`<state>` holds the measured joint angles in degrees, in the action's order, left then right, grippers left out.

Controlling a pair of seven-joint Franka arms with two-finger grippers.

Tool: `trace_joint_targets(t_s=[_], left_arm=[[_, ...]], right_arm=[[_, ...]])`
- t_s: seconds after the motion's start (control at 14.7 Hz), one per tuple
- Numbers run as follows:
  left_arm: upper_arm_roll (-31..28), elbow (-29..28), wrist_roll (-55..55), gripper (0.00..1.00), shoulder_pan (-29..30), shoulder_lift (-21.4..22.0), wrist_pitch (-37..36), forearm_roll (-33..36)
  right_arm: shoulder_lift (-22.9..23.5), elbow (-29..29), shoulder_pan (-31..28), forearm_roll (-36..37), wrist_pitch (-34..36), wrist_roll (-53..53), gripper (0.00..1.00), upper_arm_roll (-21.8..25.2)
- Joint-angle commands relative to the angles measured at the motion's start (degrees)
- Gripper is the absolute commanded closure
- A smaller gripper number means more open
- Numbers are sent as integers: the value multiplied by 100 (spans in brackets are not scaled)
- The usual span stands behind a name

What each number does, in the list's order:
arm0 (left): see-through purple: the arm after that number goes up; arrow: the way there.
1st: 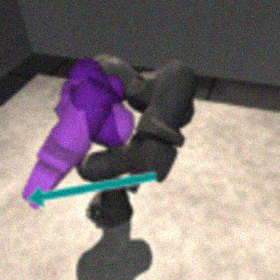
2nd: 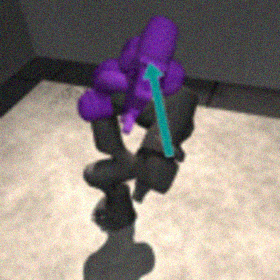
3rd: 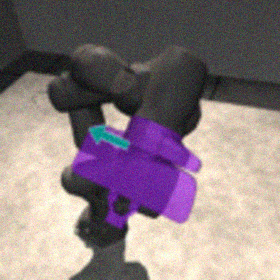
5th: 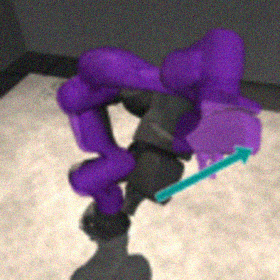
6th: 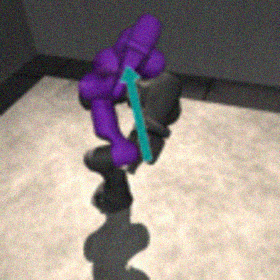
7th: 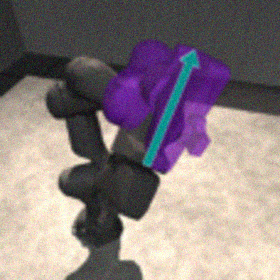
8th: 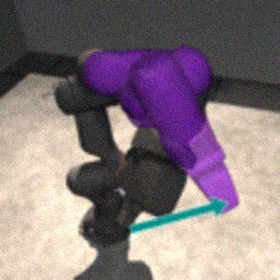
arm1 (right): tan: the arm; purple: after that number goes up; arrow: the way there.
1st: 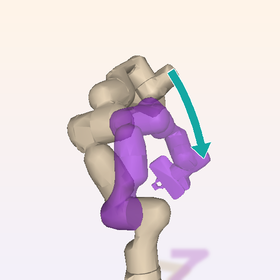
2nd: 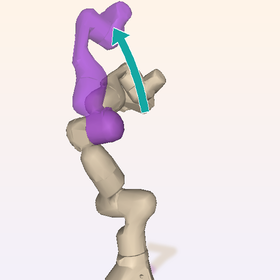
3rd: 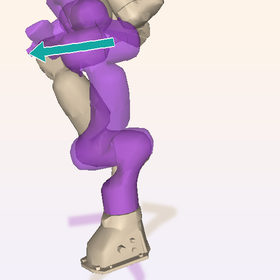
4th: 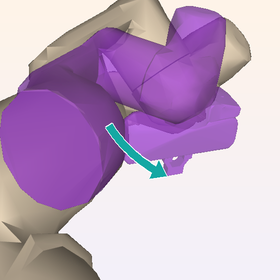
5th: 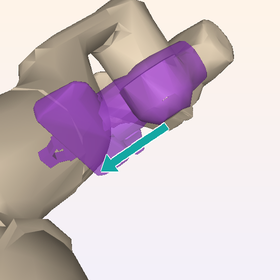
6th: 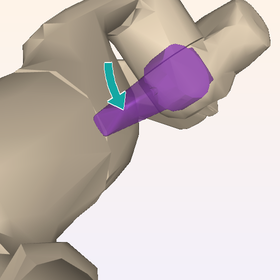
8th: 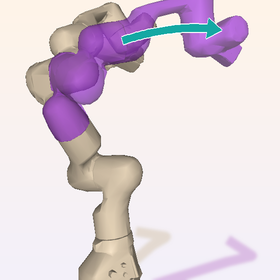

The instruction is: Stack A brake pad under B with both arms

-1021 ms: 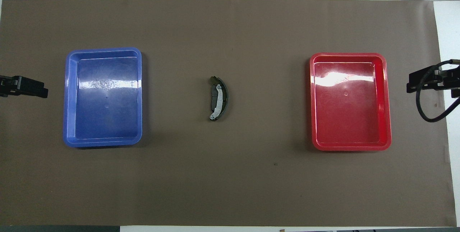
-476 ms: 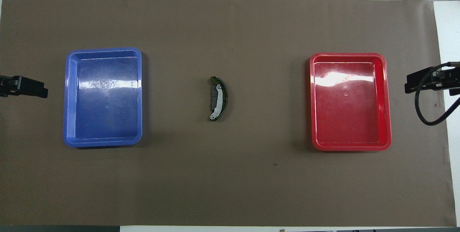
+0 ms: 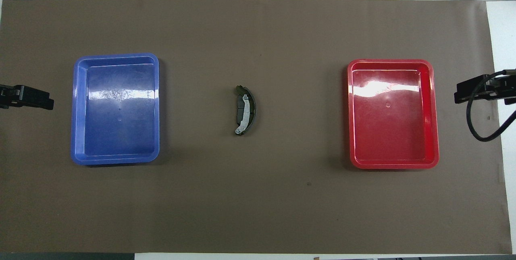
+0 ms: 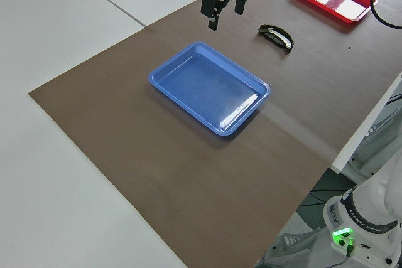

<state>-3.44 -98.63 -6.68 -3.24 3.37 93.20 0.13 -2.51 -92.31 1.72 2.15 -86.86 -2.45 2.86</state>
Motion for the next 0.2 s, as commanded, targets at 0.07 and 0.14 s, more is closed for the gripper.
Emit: trace_joint_targets(t_s=[0.07, 0.14], left_arm=[[10, -24, -26, 1, 43, 14, 40, 5], [10, -24, -26, 1, 34, 14, 40, 5]], right_arm=[[-66, -33, -31, -65, -86, 157, 0, 13], [-66, -33, -31, -74, -85, 166, 0, 13]])
